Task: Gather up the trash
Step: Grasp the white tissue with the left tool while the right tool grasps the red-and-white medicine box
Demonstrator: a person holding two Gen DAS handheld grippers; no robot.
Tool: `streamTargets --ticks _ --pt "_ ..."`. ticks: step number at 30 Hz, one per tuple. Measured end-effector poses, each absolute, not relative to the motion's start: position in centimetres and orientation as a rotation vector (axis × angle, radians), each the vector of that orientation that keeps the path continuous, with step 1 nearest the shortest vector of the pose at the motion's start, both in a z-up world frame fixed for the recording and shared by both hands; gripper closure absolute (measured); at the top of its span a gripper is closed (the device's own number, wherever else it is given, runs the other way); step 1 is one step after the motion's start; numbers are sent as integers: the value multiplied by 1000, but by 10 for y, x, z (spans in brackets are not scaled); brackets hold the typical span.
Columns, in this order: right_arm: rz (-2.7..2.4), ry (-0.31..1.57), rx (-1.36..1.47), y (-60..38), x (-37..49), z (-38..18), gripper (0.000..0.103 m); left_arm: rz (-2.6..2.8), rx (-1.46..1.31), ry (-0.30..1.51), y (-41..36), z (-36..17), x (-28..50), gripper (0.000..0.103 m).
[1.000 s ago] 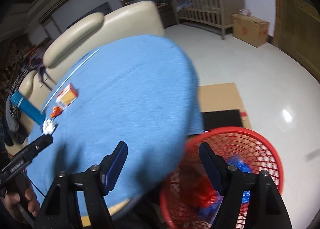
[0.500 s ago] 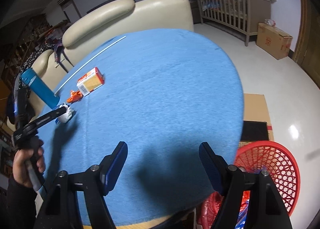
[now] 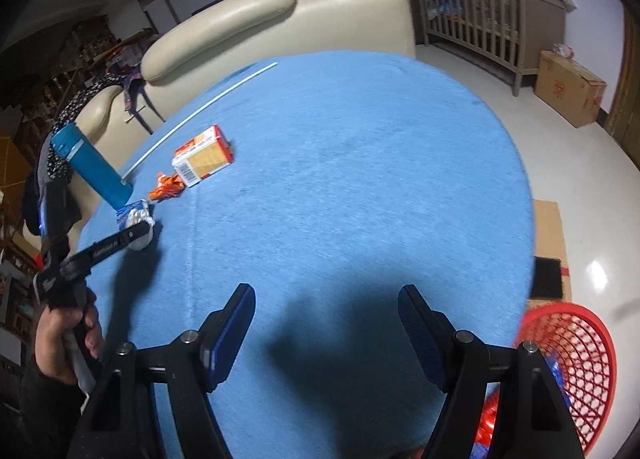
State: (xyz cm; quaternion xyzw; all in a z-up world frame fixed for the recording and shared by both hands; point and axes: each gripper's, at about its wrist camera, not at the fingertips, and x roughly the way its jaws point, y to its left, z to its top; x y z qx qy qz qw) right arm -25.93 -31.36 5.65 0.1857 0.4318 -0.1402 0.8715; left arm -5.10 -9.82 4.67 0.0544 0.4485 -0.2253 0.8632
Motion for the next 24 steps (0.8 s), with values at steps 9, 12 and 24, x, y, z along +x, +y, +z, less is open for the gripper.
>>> streamTargets --ticks 9,12,24 --pt "-167 863 334 -279 -178 62 26 -409 85 937 -60 46 -70 72" --pt "-121 837 308 -264 -139 63 26 -413 79 934 -59 47 -69 72" --pt "-254 890 609 -244 -31 26 21 -411 50 940 -47 49 -71 72"
